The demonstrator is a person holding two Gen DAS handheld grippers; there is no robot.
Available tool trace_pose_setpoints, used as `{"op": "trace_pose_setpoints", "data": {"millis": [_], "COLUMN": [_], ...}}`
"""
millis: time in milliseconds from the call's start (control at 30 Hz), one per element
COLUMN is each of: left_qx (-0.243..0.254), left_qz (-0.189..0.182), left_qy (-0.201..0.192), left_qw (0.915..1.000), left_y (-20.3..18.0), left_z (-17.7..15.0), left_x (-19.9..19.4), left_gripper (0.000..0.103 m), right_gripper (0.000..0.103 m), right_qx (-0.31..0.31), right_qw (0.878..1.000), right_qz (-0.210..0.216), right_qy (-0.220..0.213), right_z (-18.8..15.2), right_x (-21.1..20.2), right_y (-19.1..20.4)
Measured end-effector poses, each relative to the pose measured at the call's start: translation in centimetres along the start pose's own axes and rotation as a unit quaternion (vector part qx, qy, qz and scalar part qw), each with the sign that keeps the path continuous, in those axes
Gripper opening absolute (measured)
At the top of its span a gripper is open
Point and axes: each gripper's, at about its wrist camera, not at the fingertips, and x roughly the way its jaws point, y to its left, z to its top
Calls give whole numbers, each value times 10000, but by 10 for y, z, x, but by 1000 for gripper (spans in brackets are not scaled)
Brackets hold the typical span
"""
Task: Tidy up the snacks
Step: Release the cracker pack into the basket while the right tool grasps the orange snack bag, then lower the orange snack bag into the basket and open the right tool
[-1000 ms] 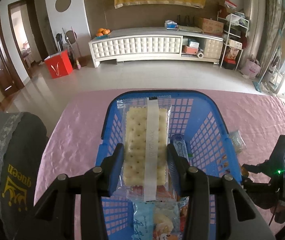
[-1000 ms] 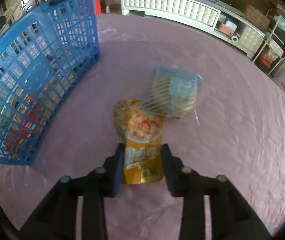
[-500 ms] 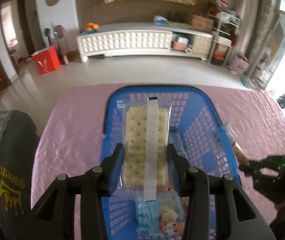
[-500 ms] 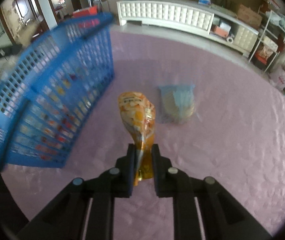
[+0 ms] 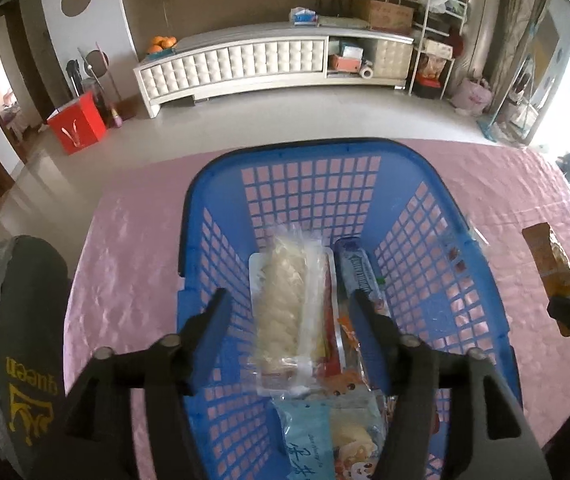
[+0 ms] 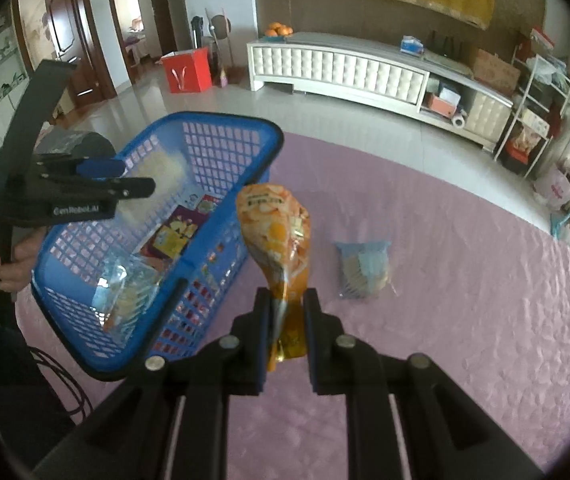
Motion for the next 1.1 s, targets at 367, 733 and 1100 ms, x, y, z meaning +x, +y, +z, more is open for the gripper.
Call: {"op": "trace_pose_setpoints", "data": {"millis": [367, 733, 1100], "left_qx": [-184, -357, -440], "left_qz": [-71, -77, -338], "left_qy": [-393, -530, -543], "left_qw": [9990, 9979, 9970], "left_y": [23, 44, 39], "left_z": [-22, -47, -63], "left_x": [-45, -62, -59], "left_gripper": [61, 61, 61], "right_gripper": [19, 20, 20], "right_qx": [-460, -1042, -938], "right_qw": [9988, 9942, 9917], "right_qz": [43, -136, -385], "right_qy": [-136, 249, 791], "right_z": [21, 47, 27], "right_x": [-12, 20, 30], "right_y": [38, 97, 106]}}
